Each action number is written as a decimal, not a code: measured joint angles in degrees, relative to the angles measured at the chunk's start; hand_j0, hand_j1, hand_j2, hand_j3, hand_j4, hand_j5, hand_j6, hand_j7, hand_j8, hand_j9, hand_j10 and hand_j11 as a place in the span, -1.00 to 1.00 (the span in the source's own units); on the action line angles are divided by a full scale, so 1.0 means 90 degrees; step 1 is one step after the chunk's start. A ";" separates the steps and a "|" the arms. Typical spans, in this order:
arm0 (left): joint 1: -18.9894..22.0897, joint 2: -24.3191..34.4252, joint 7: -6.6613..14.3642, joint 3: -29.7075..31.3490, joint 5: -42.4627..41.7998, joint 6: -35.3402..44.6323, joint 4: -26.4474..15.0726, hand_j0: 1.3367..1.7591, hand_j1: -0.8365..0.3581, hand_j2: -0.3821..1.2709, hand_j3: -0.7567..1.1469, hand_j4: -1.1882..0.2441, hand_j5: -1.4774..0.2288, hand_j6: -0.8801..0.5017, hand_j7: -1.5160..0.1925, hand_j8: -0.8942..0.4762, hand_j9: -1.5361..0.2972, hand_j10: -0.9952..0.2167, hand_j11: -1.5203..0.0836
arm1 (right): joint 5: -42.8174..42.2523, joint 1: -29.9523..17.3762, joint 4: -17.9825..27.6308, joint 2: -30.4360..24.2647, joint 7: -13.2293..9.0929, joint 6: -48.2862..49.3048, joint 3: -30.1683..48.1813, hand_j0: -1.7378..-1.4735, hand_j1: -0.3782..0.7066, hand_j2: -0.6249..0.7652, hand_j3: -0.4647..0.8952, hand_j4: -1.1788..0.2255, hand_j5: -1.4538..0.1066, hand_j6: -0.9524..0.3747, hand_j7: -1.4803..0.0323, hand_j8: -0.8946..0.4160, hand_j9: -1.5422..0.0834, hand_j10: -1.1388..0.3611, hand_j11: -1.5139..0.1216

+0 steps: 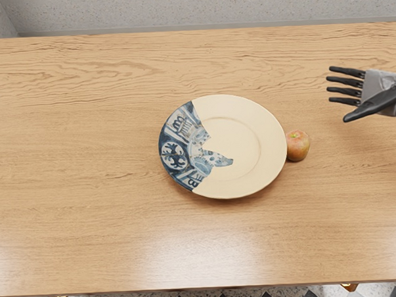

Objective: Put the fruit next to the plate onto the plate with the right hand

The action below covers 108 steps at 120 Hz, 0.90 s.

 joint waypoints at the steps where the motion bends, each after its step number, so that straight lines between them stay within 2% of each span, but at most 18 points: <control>1: 0.0000 0.0000 0.0000 -0.0001 0.0000 0.0000 0.0000 0.52 0.96 -0.53 -0.21 0.64 0.72 0.26 0.76 0.29 0.66 0.63 0.88 | -0.0001 0.0000 0.0000 0.0000 0.0000 0.0000 -0.0003 -0.40 -0.95 -0.10 -0.32 0.68 0.86 0.44 0.96 0.37 0.90 0.52 0.85; 45: 0.0000 0.0000 0.0000 -0.0001 0.0000 0.0000 0.0000 0.52 0.96 -0.53 -0.21 0.64 0.72 0.26 0.76 0.29 0.66 0.63 0.88 | 0.0078 0.0163 -0.0094 -0.0185 -0.0001 0.0000 -0.0228 -0.40 -0.95 -0.10 -0.32 0.68 0.86 0.44 0.96 0.37 0.90 0.52 0.85; 77: 0.0000 0.0000 0.0000 -0.0001 0.0000 0.0000 0.0000 0.52 0.96 -0.53 -0.21 0.64 0.72 0.26 0.76 0.29 0.66 0.63 0.88 | -0.0222 0.1460 0.0056 -0.0715 -0.0001 0.0001 -0.2388 -0.40 -0.95 -0.10 -0.32 0.68 0.86 0.44 0.96 0.37 0.90 0.52 0.85; 84: 0.0000 0.0000 0.0000 -0.0001 0.0000 0.0000 0.0000 0.52 0.96 -0.53 -0.21 0.64 0.72 0.26 0.76 0.29 0.66 0.63 0.88 | -0.0401 0.1608 0.0470 -0.0957 -0.0001 0.0001 -0.2627 -0.40 -0.95 -0.10 -0.32 0.68 0.86 0.44 0.96 0.37 0.90 0.52 0.85; 96: 0.0000 0.0000 0.0000 0.0000 0.0000 0.0000 0.0000 0.52 0.96 -0.53 -0.21 0.64 0.72 0.26 0.76 0.29 0.66 0.63 0.88 | -0.0607 0.1723 0.1562 -0.1467 -0.0001 -0.0029 -0.2916 -0.40 -0.95 -0.10 -0.32 0.68 0.86 0.43 0.96 0.36 0.90 0.52 0.85; 108: 0.0000 0.0000 0.0000 0.0000 0.0000 0.0000 0.0000 0.52 0.96 -0.53 -0.21 0.64 0.72 0.26 0.76 0.29 0.66 0.63 0.88 | -0.1102 0.1754 0.2631 -0.1684 -0.0001 -0.0911 -0.3150 -0.40 -0.94 -0.10 -0.32 0.67 0.86 0.43 0.95 0.36 0.89 0.52 0.85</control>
